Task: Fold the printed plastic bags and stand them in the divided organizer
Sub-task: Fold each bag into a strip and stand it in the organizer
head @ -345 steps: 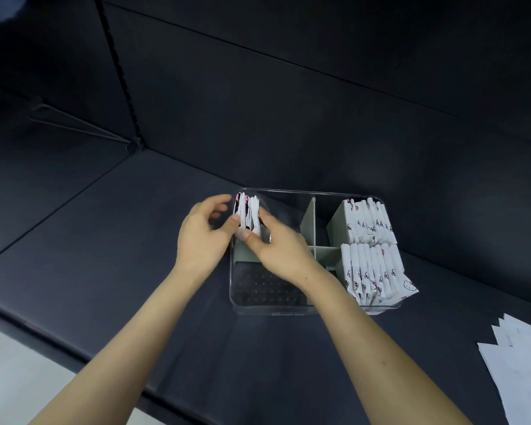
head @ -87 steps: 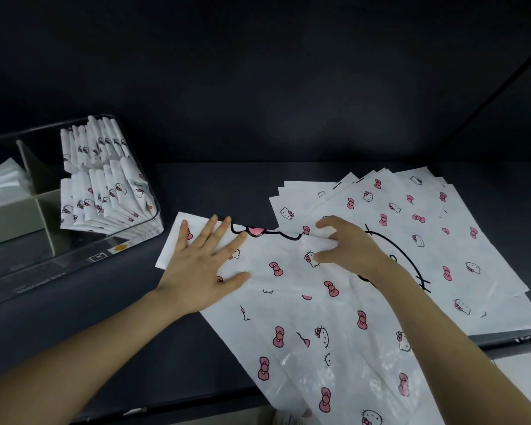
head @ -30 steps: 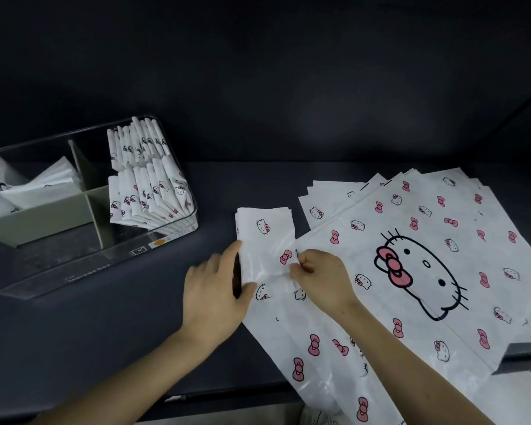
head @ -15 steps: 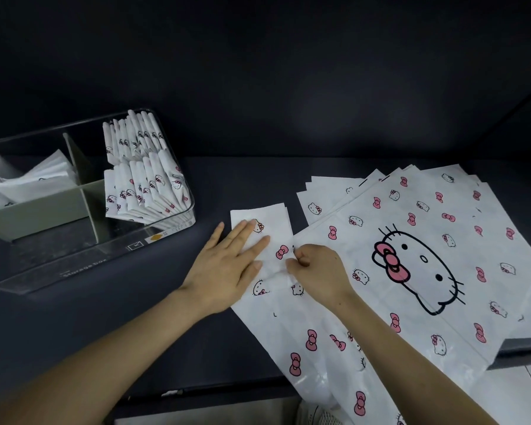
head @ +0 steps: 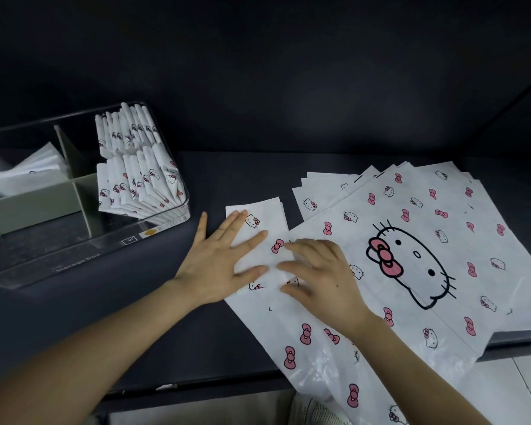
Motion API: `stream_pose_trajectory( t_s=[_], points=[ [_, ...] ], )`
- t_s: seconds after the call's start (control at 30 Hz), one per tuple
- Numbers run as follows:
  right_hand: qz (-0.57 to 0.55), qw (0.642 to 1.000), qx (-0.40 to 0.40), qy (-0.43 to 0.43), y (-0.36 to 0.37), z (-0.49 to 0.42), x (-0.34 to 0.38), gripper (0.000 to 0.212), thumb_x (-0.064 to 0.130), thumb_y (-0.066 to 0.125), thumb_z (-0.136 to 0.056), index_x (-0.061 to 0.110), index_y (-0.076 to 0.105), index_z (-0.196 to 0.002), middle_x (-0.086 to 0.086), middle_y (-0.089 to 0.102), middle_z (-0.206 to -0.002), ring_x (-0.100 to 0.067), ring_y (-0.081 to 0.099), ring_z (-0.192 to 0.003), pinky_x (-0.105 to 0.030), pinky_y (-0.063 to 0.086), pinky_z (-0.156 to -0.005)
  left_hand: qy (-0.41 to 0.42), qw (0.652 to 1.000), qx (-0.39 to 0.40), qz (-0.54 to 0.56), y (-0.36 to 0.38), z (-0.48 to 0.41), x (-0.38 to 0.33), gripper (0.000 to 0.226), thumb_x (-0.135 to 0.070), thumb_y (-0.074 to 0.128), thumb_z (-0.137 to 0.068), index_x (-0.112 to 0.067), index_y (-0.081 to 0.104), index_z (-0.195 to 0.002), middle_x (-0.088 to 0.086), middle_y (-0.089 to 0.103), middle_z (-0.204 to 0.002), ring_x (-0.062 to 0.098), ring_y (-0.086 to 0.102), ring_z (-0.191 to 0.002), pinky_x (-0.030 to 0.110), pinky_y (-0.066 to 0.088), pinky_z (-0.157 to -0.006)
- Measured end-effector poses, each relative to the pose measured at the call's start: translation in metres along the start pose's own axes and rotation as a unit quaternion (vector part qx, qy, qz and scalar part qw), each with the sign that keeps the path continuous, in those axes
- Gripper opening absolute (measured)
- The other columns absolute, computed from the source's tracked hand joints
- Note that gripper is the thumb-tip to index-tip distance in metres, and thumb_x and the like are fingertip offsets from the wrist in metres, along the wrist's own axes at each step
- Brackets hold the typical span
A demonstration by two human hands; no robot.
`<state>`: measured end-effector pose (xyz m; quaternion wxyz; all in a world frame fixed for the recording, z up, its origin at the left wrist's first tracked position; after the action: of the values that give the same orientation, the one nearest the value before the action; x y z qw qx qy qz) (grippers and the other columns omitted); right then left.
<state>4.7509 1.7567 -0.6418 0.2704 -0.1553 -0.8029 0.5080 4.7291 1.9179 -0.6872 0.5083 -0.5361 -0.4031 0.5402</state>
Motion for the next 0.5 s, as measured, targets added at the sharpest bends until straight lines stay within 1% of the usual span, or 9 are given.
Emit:
stream_pose_trajectory(
  t_s=[0.07, 0.13, 0.2, 0.23, 0.27, 0.33, 0.37, 0.43, 0.5],
  points=[
    [0.015, 0.998, 0.041, -0.047, 0.009, 0.002, -0.002, 0.028, 0.039, 0.060, -0.086, 0.018, 0.073, -0.099, 0.000, 0.067, -0.118, -0.018, 0.057, -0.117, -0.043, 0.036, -0.104, 0.001, 1.000, 0.008, 0.000, 0.000, 0.000, -0.001, 0.084, -0.083, -0.018, -0.069, -0.048, -0.005, -0.145, -0.004, -0.028, -0.151, 0.005, -0.028, -0.139, 0.054, -0.019, -0.113],
    [0.047, 0.994, 0.058, -0.084, 0.015, 0.001, -0.001, 0.029, 0.035, 0.056, -0.089, 0.014, 0.074, -0.098, -0.001, 0.069, -0.115, -0.017, 0.062, -0.113, -0.043, 0.036, -0.107, 0.006, 1.000, 0.023, 0.004, 0.000, 0.001, -0.001, 0.085, -0.084, -0.021, -0.066, -0.049, -0.010, -0.142, -0.003, -0.028, -0.151, 0.005, -0.029, -0.138, 0.053, -0.021, -0.112],
    [0.058, 0.991, 0.044, -0.110, 0.014, -0.002, 0.000, 0.028, 0.029, 0.054, -0.091, 0.012, 0.075, -0.096, -0.003, 0.071, -0.110, -0.015, 0.066, -0.108, -0.041, 0.036, -0.107, 0.018, 0.999, 0.034, 0.029, -0.001, 0.001, 0.000, 0.086, -0.085, -0.023, -0.064, -0.050, -0.008, -0.140, -0.004, -0.026, -0.153, 0.003, -0.030, -0.138, 0.050, -0.023, -0.112],
    [0.054, 0.991, 0.042, -0.114, 0.013, -0.003, 0.000, 0.028, 0.026, 0.052, -0.092, 0.011, 0.075, -0.095, -0.003, 0.072, -0.108, -0.015, 0.067, -0.105, -0.041, 0.035, -0.107, 0.029, 0.997, 0.029, 0.062, -0.003, 0.001, 0.001, 0.086, -0.084, -0.022, -0.065, -0.050, -0.002, -0.141, -0.005, -0.021, -0.155, 0.003, -0.027, -0.139, 0.046, -0.024, -0.112],
    [0.047, 0.992, 0.040, -0.113, 0.011, -0.005, -0.001, 0.029, 0.024, 0.049, -0.094, 0.010, 0.075, -0.092, -0.004, 0.073, -0.105, -0.015, 0.068, -0.103, -0.041, 0.035, -0.107, 0.040, 0.992, 0.010, 0.116, -0.005, 0.001, 0.002, 0.084, -0.084, -0.017, -0.070, -0.049, 0.010, -0.142, -0.007, -0.012, -0.157, 0.002, -0.021, -0.142, 0.041, -0.023, -0.114],
    [0.030, 0.994, 0.035, -0.099, 0.010, -0.008, -0.004, 0.034, 0.025, 0.046, -0.096, 0.008, 0.075, -0.089, -0.003, 0.074, -0.101, -0.014, 0.069, -0.099, -0.040, 0.033, -0.109, 0.066, 0.968, -0.060, 0.236, -0.015, 0.007, 0.007, 0.073, -0.076, 0.005, -0.088, -0.037, 0.044, -0.137, -0.007, 0.017, -0.155, 0.006, 0.003, -0.146, 0.031, -0.011, -0.118],
    [0.025, 0.995, 0.038, -0.092, 0.010, -0.010, -0.006, 0.033, 0.025, 0.047, -0.095, 0.008, 0.075, -0.089, -0.002, 0.074, -0.100, -0.013, 0.069, -0.097, -0.040, 0.031, -0.111, 0.082, 0.957, -0.097, 0.262, -0.018, 0.012, 0.010, 0.066, -0.068, 0.018, -0.094, -0.029, 0.057, -0.130, -0.005, 0.031, -0.151, 0.008, 0.017, -0.145, 0.029, -0.003, -0.120],
    [0.014, 0.996, 0.044, -0.074, 0.011, -0.013, -0.010, 0.029, 0.023, 0.051, -0.091, 0.006, 0.074, -0.092, 0.000, 0.075, -0.097, -0.011, 0.071, -0.091, -0.038, 0.028, -0.114, 0.121, 0.953, -0.121, 0.250, -0.018, 0.023, 0.012, 0.058, -0.060, 0.032, -0.097, -0.020, 0.064, -0.124, -0.002, 0.047, -0.143, 0.009, 0.031, -0.140, 0.030, 0.008, -0.120],
    [-0.004, 0.998, 0.043, -0.056, 0.009, -0.017, -0.014, 0.028, 0.022, 0.051, -0.090, 0.006, 0.073, -0.094, 0.001, 0.075, -0.090, -0.012, 0.070, -0.076, -0.037, 0.026, -0.114, 0.143, 0.957, -0.103, 0.230, -0.014, 0.029, 0.011, 0.061, -0.063, 0.036, -0.094, -0.020, 0.059, -0.130, -0.005, 0.048, -0.143, 0.005, 0.030, -0.140, 0.033, 0.007, -0.120]
  ],
)
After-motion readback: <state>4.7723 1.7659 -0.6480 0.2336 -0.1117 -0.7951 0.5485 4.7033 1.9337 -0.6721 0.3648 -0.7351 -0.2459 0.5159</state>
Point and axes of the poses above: each hand's wrist, its own z-axis away from the middle knuckle, its own y-axis out of the palm, x = y × z, the point moved 7 cm from there along -z, towards the middle knuckle
